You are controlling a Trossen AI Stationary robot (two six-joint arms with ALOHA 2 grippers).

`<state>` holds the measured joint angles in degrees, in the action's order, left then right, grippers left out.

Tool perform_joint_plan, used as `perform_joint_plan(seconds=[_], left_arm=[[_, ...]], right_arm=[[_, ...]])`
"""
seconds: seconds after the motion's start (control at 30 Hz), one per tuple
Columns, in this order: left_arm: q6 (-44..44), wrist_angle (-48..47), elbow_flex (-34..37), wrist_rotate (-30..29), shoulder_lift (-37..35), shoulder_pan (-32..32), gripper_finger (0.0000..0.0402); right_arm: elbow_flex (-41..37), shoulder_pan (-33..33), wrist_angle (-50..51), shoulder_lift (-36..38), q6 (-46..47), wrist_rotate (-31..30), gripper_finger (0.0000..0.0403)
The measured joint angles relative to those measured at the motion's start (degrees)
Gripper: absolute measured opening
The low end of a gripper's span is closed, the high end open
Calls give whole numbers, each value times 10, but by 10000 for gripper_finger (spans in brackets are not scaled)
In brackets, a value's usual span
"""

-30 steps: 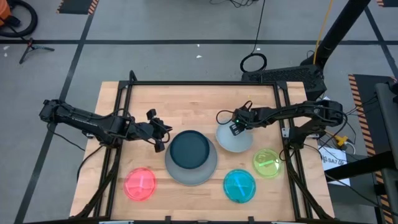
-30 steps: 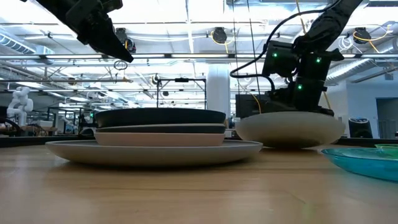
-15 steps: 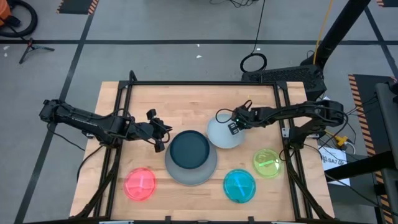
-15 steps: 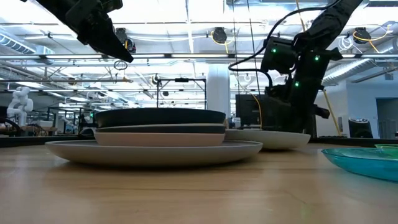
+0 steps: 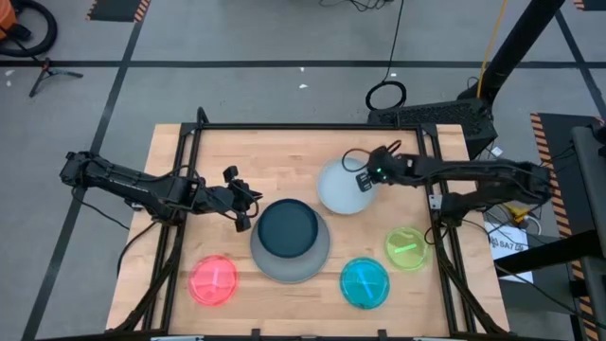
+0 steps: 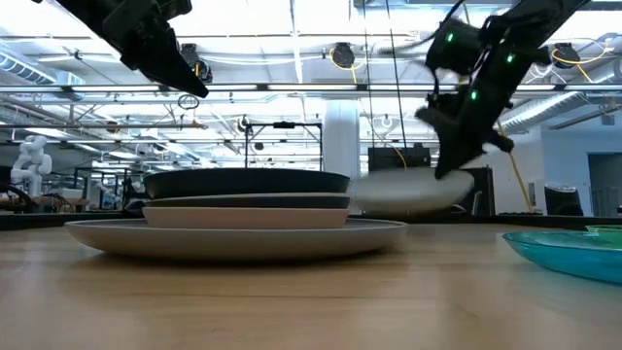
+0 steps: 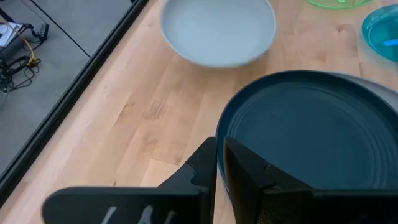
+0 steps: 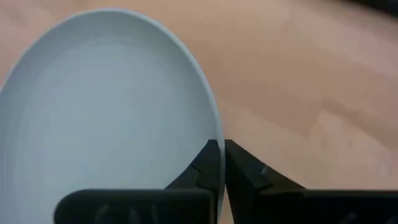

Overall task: Stack plastic plates
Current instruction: Stack the light blue plate on top of the dark blue plate

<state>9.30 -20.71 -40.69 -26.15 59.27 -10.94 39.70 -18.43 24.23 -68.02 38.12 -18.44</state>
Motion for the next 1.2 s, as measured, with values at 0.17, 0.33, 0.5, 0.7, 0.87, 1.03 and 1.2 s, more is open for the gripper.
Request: perform_joint_plan(seconds=[0.17, 0.33, 0.5, 0.7, 0.87, 1.03, 1.2], left_arm=[[-1, 0, 0, -3, 0, 0, 37], [-4, 7, 0, -8, 0, 0, 37], [-13, 14, 0, -9, 0, 0, 37], [-22, 13, 0, -9, 0, 0, 37], [-38, 14, 0, -10, 0, 0, 37], [-63, 10, 0, -11, 0, 0, 37], [-66, -2, 0, -23, -1, 0, 37]], right_arm=[[0, 5, -22, 44, -4, 7, 7], [1, 37, -105, 34, -1, 22, 7], [1, 81, -232, -14, -2, 53, 6], [2, 123, -353, -85, 16, 98, 6], [7, 141, -351, -127, 43, 97, 6], [56, 158, -287, -166, 59, 96, 6], [130, 172, -201, -209, 49, 78, 7]])
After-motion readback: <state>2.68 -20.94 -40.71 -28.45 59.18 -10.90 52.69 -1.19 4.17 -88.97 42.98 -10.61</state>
